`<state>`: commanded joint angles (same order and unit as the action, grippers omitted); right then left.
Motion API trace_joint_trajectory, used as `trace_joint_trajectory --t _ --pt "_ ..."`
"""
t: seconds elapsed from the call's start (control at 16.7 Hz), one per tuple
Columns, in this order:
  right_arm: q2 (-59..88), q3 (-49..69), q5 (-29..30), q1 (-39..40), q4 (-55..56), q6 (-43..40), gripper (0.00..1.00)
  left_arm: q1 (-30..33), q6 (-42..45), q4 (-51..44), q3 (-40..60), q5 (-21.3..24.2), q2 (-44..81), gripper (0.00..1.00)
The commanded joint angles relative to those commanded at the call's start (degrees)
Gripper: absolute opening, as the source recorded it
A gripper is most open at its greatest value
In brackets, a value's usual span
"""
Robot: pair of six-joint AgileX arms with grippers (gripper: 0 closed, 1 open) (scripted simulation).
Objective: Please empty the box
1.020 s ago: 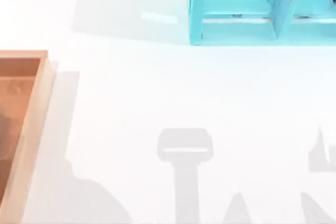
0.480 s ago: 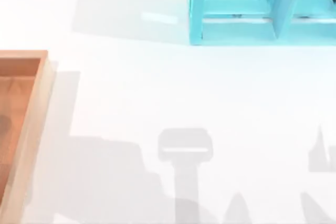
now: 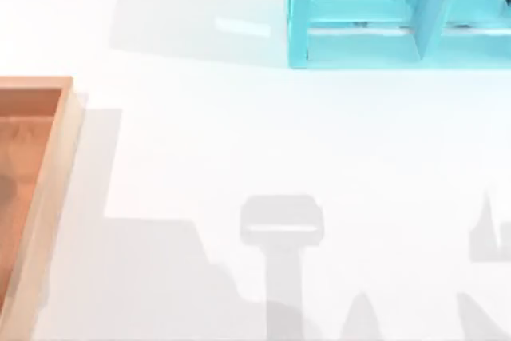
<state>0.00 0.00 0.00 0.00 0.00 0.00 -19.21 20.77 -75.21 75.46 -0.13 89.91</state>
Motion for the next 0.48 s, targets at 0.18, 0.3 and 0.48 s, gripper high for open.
trace_joint_trajectory --t 0.18,0.3,0.48 --pt "0.0 0.0 0.0 0.0 0.0 0.0 1.0 2.0 -2.0 1.41 0.43 0.01 0.52 0.0" --pt "0.0 0.0 0.0 0.0 0.0 0.0 1.0 6.42 -6.42 4.08 0.78 -0.18 1.61 0.0" --pt "0.0 0.0 0.0 0.0 0.0 0.0 1.0 16.77 -17.27 8.97 0.27 -0.73 4.04 0.0"
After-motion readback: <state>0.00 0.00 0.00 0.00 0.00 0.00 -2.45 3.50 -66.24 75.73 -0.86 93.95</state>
